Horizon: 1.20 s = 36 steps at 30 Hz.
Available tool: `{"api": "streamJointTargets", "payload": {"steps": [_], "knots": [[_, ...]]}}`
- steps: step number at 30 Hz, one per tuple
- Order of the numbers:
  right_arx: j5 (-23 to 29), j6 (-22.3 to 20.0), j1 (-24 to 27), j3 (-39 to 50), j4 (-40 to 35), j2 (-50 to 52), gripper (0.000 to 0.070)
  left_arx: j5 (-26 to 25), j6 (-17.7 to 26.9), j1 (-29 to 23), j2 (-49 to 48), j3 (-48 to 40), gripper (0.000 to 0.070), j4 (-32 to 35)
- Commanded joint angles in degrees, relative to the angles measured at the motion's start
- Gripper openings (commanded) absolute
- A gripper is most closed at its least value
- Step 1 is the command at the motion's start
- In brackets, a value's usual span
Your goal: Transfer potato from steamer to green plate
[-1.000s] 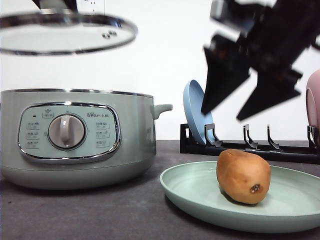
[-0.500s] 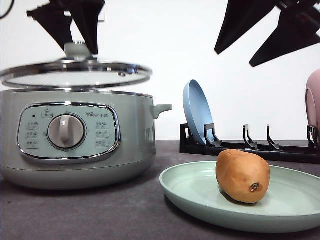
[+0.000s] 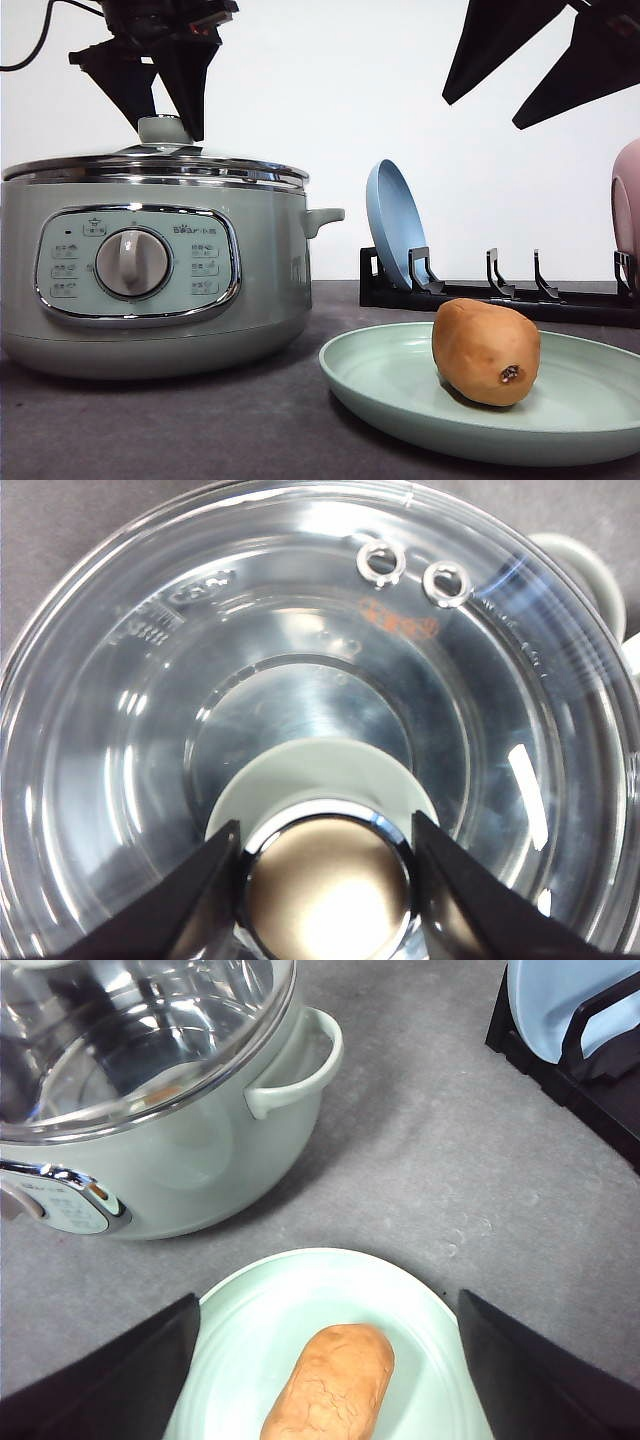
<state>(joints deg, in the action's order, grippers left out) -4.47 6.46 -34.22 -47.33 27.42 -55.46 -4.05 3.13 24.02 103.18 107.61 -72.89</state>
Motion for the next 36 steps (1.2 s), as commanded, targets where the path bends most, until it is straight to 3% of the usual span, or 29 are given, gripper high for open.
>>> {"api": "streamJointTargets", "payload": {"steps": [1,21,23,27,29,36], "knots": [[0.1,0.6,-0.4,-1.0,-0.3,-0.2,0.0519,-0.4,0.7,0.5,0.6,1.6,0.0002,1.2],[0.0,0.6,-0.4,-1.0,-0.1,-0.2,0.0519,1.5,0.7,0.5,1.9,1.6,0.0008,0.7],[0.0,0.6,-0.4,-1.0,-0.1,-0.2,0.0519,1.5,0.1,0.5,1.9,1.6,0.0086,0.7],[0.0,0.6,-0.4,-1.0,-0.2,-0.2,0.0519,1.5,-0.4,0.5,1.9,1.6,0.0464,0.6],[0.0,0.6,-0.4,-1.0,-0.2,-0.2,0.0519,1.5,-0.4,0.6,1.8,1.6,0.0571,0.6],[0.0,0.6,-0.4,-1.0,-0.1,-0.2,0.0519,1.5,-0.4,0.6,-0.1,2.0,0.0598,0.7]]}}
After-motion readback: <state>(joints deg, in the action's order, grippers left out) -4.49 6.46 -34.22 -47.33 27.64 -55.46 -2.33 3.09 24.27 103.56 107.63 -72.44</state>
